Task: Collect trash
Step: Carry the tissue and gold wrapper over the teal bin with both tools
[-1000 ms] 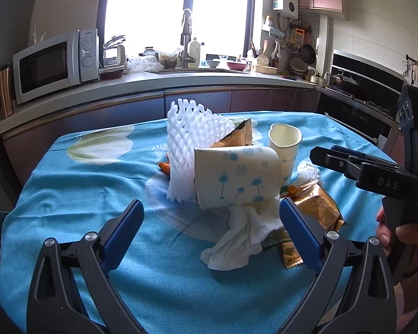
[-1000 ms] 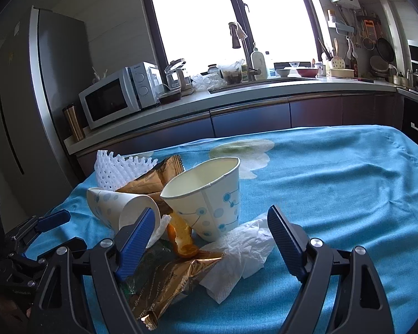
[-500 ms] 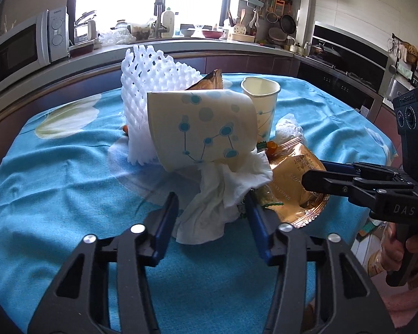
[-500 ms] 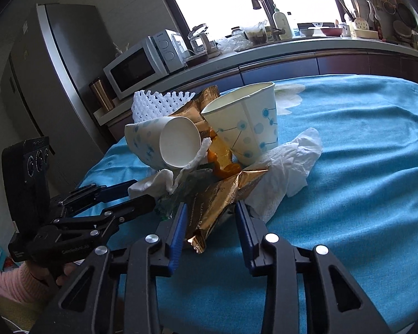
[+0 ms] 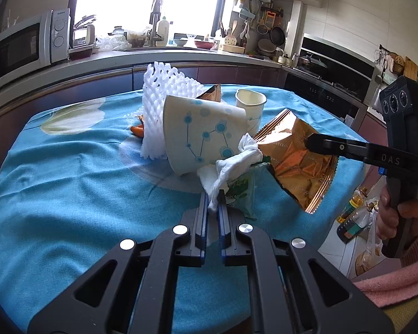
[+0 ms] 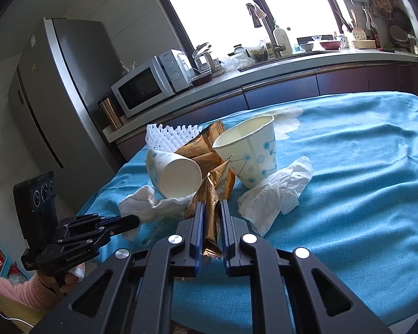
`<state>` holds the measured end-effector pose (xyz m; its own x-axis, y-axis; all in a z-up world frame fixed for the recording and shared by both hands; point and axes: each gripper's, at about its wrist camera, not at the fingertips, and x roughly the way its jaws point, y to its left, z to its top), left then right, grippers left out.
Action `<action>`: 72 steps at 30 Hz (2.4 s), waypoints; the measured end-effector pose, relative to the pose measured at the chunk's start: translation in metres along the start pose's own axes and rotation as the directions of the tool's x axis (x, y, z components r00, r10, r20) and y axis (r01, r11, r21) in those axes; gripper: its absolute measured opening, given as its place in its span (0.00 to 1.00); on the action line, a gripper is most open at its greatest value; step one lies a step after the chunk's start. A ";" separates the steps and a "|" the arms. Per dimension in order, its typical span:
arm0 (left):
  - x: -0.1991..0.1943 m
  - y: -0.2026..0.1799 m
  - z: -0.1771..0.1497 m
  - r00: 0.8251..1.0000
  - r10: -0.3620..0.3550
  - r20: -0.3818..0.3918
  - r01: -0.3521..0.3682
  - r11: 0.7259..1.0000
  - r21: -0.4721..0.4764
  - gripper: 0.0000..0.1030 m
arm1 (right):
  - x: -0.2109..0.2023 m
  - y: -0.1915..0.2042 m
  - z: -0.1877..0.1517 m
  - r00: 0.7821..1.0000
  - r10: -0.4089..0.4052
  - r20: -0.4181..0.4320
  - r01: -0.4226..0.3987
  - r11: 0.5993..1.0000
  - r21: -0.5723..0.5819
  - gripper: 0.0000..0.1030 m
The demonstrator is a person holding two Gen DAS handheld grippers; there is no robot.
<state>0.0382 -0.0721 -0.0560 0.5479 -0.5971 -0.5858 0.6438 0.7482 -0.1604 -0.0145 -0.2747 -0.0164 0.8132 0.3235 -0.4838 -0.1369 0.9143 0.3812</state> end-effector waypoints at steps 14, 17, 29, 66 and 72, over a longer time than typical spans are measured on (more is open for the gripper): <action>-0.070 0.061 -0.023 0.991 0.115 0.066 -0.104 0.983 -0.153 0.07 | -0.020 0.028 0.016 0.996 0.028 0.086 -0.023 0.998 -0.054 0.10; -0.082 0.073 -0.026 0.985 0.150 0.082 -0.134 0.975 -0.177 0.07 | -0.016 0.038 0.019 0.994 0.075 0.085 -0.069 0.995 -0.070 0.10; -0.139 0.123 -0.038 0.937 0.331 0.115 -0.288 0.915 -0.284 0.07 | 0.062 0.118 0.035 0.950 0.309 -0.046 -0.313 0.939 -0.143 0.10; -0.187 0.318 -0.107 0.742 0.660 -0.118 -0.619 0.607 -0.499 0.07 | 0.273 0.327 0.025 0.842 0.369 -0.395 -0.464 0.867 -0.179 0.10; -0.177 0.329 -0.115 0.735 0.659 -0.160 -0.635 0.586 -0.504 0.07 | 0.304 0.343 0.018 0.839 0.319 -0.440 -0.427 0.888 -0.170 0.11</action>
<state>0.0918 0.3132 -0.0964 0.7419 0.1005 -0.6630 -0.2401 0.9630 -0.1227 0.1957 0.1330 -0.0179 0.3900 0.6702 -0.6314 -0.5650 0.7156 0.4107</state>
